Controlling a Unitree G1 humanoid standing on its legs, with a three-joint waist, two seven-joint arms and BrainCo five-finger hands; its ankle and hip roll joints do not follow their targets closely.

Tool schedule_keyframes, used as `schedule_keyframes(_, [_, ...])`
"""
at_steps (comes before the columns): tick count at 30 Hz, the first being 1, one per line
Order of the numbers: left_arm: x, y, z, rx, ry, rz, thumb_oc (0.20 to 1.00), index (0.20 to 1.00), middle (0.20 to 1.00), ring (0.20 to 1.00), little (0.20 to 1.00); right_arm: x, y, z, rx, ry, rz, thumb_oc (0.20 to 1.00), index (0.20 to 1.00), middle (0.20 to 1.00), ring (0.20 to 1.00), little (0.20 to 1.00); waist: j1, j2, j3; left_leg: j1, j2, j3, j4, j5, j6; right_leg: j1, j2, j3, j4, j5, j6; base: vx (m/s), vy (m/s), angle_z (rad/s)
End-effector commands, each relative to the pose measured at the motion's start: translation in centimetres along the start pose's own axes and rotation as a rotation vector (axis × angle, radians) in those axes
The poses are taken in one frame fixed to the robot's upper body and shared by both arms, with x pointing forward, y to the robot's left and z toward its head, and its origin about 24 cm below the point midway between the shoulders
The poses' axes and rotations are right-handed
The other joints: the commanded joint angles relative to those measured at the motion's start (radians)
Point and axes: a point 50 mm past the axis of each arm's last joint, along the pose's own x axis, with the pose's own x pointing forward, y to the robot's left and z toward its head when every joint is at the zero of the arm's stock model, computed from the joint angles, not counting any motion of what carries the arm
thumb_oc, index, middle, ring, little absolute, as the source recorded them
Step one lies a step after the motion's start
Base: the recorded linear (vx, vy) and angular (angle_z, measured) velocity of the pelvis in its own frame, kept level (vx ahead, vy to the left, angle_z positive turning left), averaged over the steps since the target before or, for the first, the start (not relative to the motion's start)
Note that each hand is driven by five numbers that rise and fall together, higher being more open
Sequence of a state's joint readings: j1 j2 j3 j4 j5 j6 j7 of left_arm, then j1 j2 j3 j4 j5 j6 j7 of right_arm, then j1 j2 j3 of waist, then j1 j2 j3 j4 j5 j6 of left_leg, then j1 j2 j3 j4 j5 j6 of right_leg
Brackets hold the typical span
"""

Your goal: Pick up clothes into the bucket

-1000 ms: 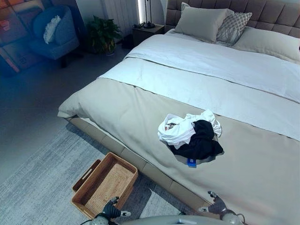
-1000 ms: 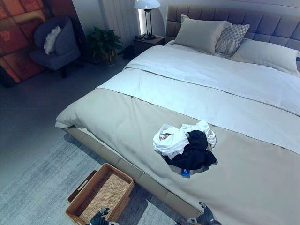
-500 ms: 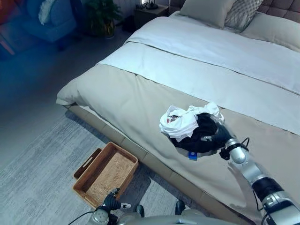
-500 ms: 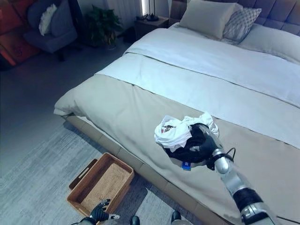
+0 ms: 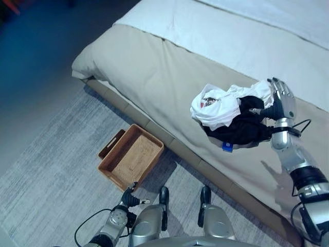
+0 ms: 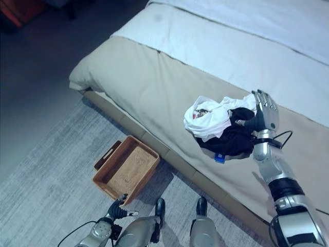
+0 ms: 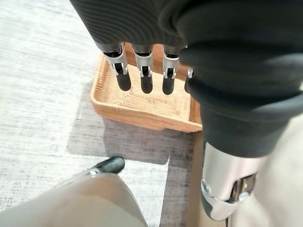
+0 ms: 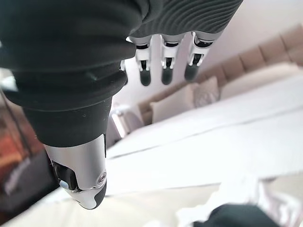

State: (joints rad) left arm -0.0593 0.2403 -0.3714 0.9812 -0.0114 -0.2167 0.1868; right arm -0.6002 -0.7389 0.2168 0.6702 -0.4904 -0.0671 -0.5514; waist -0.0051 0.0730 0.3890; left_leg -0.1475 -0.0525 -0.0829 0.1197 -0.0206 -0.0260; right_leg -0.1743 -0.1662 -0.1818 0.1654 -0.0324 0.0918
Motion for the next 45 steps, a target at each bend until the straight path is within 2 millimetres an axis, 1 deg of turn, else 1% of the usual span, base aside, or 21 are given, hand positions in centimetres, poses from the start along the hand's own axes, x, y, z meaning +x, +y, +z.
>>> schedule_keyframes(1, [0.0, -0.3, 0.8, -0.053, -0.041, 0.022, 1.000, 1.000, 1.000, 1.000, 1.000, 2.4, -2.1, 2.1, -0.056, -0.101, -0.089, 1.000, 1.000, 1.000, 1.000, 1.000, 0.044, -0.035, -0.011, -0.082, -0.034, -0.015, 0.116, -0.044, 0.018, -0.046, -0.050, 0.003, 0.166, -0.058, 0.010, -0.11, 0.037, 0.05])
schedule_keyframes(2, [0.2, 0.0, 1.5, -0.076, -0.066, 0.034, 1.000, 1.000, 1.000, 1.000, 1.000, 4.1, -3.7, 2.9, -0.094, -0.124, -0.125, 1.000, 1.000, 1.000, 1.000, 1.000, 0.052, -0.032, 0.025, -0.131, -0.043, -0.019, 0.158, -0.046, 0.021, -0.091, -0.069, 0.009, 0.209, -0.060, 0.007, -0.08, 0.032, 0.07])
schedule_keyframes(3, [0.3, 0.0, 1.6, -0.078, -0.067, 0.035, 1.000, 1.000, 1.000, 1.000, 1.000, 4.2, -3.7, 3.0, -0.094, -0.126, -0.126, 1.000, 1.000, 1.000, 1.000, 1.000, 0.050, -0.032, 0.024, -0.136, -0.044, -0.019, 0.162, -0.047, 0.021, -0.096, -0.070, 0.010, 0.213, -0.061, 0.007, -0.13, 0.072, 0.10])
schedule_keyframes(4, [0.5, 0.3, 2.4, -0.105, -0.095, 0.054, 1.000, 1.000, 1.000, 1.000, 1.000, 5.5, -5.0, 3.5, -0.138, -0.138, -0.152, 1.000, 1.000, 1.000, 1.000, 1.000, 0.054, -0.032, 0.058, -0.177, -0.056, -0.019, 0.198, -0.049, 0.025, -0.134, -0.084, 0.014, 0.256, -0.062, 0.001, -0.06, 0.045, 0.15])
schedule_keyframes(5, [0.5, 0.3, 2.5, -0.108, -0.097, 0.055, 1.000, 1.000, 1.000, 1.000, 1.000, 5.6, -5.1, 3.6, -0.139, -0.140, -0.154, 1.000, 1.000, 1.000, 1.000, 1.000, 0.052, -0.032, 0.059, -0.181, -0.057, -0.019, 0.202, -0.050, 0.025, -0.138, -0.085, 0.016, 0.260, -0.064, 0.001, -0.10, 0.067, 0.15])
schedule_keyframes(9, [1.0, 1.3, 5.1, -0.141, -0.195, 0.091, 1.000, 1.000, 1.000, 1.000, 1.000, 8.3, -8.2, 5.7, -0.197, -0.176, -0.241, 1.000, 1.000, 1.000, 1.000, 1.000, 0.064, -0.034, 0.131, -0.317, -0.077, -0.016, 0.274, -0.051, 0.027, -0.272, -0.113, 0.019, 0.340, -0.071, -0.004, -0.13, 0.029, 0.22])
schedule_keyframes(11, [1.1, 1.6, 5.4, -0.150, -0.209, 0.105, 1.000, 1.000, 1.000, 1.000, 1.000, 8.7, -8.5, 6.1, -0.204, -0.180, -0.246, 1.000, 1.000, 1.000, 1.000, 1.000, 0.066, -0.036, 0.131, -0.349, -0.077, -0.014, 0.276, -0.045, 0.025, -0.302, -0.114, 0.015, 0.344, -0.070, -0.004, -0.08, -0.003, 0.13])
schedule_keyframes(12, [1.2, 2.6, 5.9, -0.168, -0.224, 0.143, 1.000, 1.000, 1.000, 1.000, 1.000, 9.6, -9.6, 7.3, -0.250, -0.207, -0.252, 1.000, 1.000, 1.000, 1.000, 1.000, 0.071, -0.043, 0.131, -0.416, -0.076, -0.016, 0.293, -0.037, 0.021, -0.361, -0.113, 0.015, 0.353, -0.064, -0.005, -0.06, -0.004, 0.07])
schedule_keyframes(18, [1.6, 3.3, 7.8, -0.124, -0.288, 0.158, 1.000, 1.000, 1.000, 1.000, 1.000, 11.1, -10.1, 8.0, -0.275, -0.161, -0.204, 1.000, 1.000, 1.000, 1.000, 1.000, 0.078, -0.047, 0.131, -0.526, -0.081, -0.033, 0.307, -0.018, 0.017, -0.468, -0.118, -0.005, 0.380, -0.061, -0.010, -0.05, -0.024, 0.07])
schedule_keyframes(19, [1.7, 3.4, 8.6, -0.114, -0.311, 0.158, 1.000, 1.000, 1.000, 1.000, 1.000, 11.2, -9.4, 7.7, -0.281, -0.130, -0.159, 1.000, 1.000, 1.000, 1.000, 1.000, 0.081, -0.045, 0.131, -0.544, -0.082, -0.044, 0.288, -0.002, 0.014, -0.490, -0.118, -0.016, 0.373, -0.060, -0.012, 0.04, -0.069, 0.09])
schedule_keyframes(20, [1.6, 3.2, 8.2, -0.115, -0.301, 0.154, 1.000, 1.000, 1.000, 1.000, 1.000, 11.1, -9.1, 7.7, -0.283, -0.131, -0.148, 1.000, 1.000, 1.000, 1.000, 1.000, 0.080, -0.047, 0.131, -0.522, -0.081, -0.045, 0.297, -0.035, 0.012, -0.472, -0.116, -0.006, 0.386, -0.091, -0.004, 0.03, -0.111, 0.16])
schedule_keyframes(24, [1.9, 3.1, 9.8, -0.093, -0.343, 0.135, 1.000, 1.000, 1.000, 1.000, 1.000, 11.0, -8.0, 6.1, -0.352, -0.056, -0.053, 1.000, 1.000, 1.000, 1.000, 1.000, 0.085, -0.031, 0.131, -0.534, -0.084, -0.071, 0.210, 0.018, 0.003, -0.495, -0.121, -0.029, 0.356, -0.078, 0.002, 0.00, -0.053, 0.21])
schedule_keyframes(28, [2.1, 2.1, 11.9, -0.092, -0.396, 0.087, 1.000, 1.000, 1.000, 1.000, 1.000, 10.7, -7.7, 3.5, -0.382, 0.064, 0.038, 1.000, 1.000, 1.000, 1.000, 1.000, 0.090, -0.014, 0.131, -0.516, -0.076, -0.096, 0.079, 0.081, -0.007, -0.505, -0.122, -0.050, 0.310, -0.066, 0.007, 0.01, -0.033, 0.20])
schedule_keyframes(32, [2.1, 1.6, 12.8, -0.098, -0.418, 0.061, 1.000, 1.000, 1.000, 1.000, 1.000, 10.3, -8.1, 1.8, -0.356, 0.144, 0.051, 1.000, 1.000, 1.000, 1.000, 1.000, 0.090, -0.005, 0.131, -0.505, -0.074, -0.102, 0.044, 0.097, -0.004, -0.510, -0.122, -0.051, 0.298, -0.059, 0.012, 0.02, 0.006, 0.07])
schedule_keyframes(33, [2.2, 1.3, 13.3, -0.096, -0.427, 0.046, 1.000, 1.000, 1.000, 1.000, 1.000, 10.1, -8.3, 0.9, -0.335, 0.183, 0.060, 0.865, 0.865, 0.865, 0.865, 0.865, 0.088, -0.002, 0.131, -0.499, -0.073, -0.103, 0.030, 0.102, -0.003, -0.509, -0.121, -0.048, 0.290, -0.057, 0.013, 0.00, 0.000, 0.00])
schedule_keyframes(34, [2.2, 1.1, 13.4, -0.094, -0.428, 0.038, 1.000, 1.000, 1.000, 1.000, 1.000, 10.1, -8.5, 0.6, -0.322, 0.198, 0.058, 0.470, 0.470, 0.470, 0.470, 0.470, 0.088, 0.001, 0.131, -0.496, -0.073, -0.106, 0.024, 0.105, -0.003, -0.508, -0.122, -0.047, 0.288, -0.057, 0.014, 0.03, 0.005, -0.02])
schedule_keyframes(35, [2.2, 1.0, 13.4, -0.093, -0.426, 0.035, 1.000, 1.000, 1.000, 1.000, 1.000, 10.1, -8.8, 0.4, -0.307, 0.214, 0.047, 0.200, 0.200, 0.200, 0.200, 0.200, 0.088, 0.003, 0.131, -0.492, -0.073, -0.106, 0.019, 0.106, -0.003, -0.506, -0.123, -0.048, 0.286, -0.057, 0.014, 0.00, 0.000, 0.00])
schedule_keyframes(41, [2.3, 1.1, 14.0, -0.102, -0.444, 0.049, 1.000, 1.000, 1.000, 1.000, 1.000, 11.0, -10.8, 1.9, -0.181, 0.161, -0.090, 0.200, 0.200, 0.200, 0.200, 0.200, 0.076, 0.006, 0.131, -0.459, -0.068, -0.108, -0.018, 0.120, -0.007, -0.485, -0.126, -0.042, 0.270, -0.052, 0.021, 0.00, 0.000, 0.00])
schedule_keyframes(42, [2.3, 1.4, 13.9, -0.103, -0.441, 0.067, 1.000, 1.000, 1.000, 1.000, 1.000, 11.5, -12.1, 3.0, -0.067, 0.122, -0.163, 0.200, 0.200, 0.200, 0.200, 0.200, 0.068, 0.000, 0.131, -0.440, -0.066, -0.105, -0.021, 0.118, -0.008, -0.467, -0.126, -0.038, 0.263, -0.051, 0.023, 0.00, 0.000, 0.00])
schedule_keyframes(43, [2.3, 1.4, 13.8, -0.102, -0.440, 0.067, 1.000, 1.000, 1.000, 1.000, 1.000, 11.5, -12.0, 3.0, -0.066, 0.123, -0.163, 0.200, 0.200, 0.200, 0.200, 0.200, 0.069, -0.001, 0.131, -0.439, -0.066, -0.105, -0.021, 0.118, -0.008, -0.466, -0.126, -0.038, 0.262, -0.051, 0.023, 0.00, 0.000, 0.00])
schedule_keyframes(45, [2.3, 1.8, 13.2, -0.103, -0.422, 0.088, 1.000, 1.000, 1.000, 1.000, 1.000, 12.1, -14.2, 5.0, 0.044, 0.044, -0.273, 0.200, 0.200, 0.200, 0.200, 0.200, 0.061, -0.011, 0.131, -0.418, -0.063, -0.100, -0.018, 0.112, -0.007, -0.445, -0.124, -0.031, 0.254, -0.047, 0.026, 0.00, 0.009, -0.02])
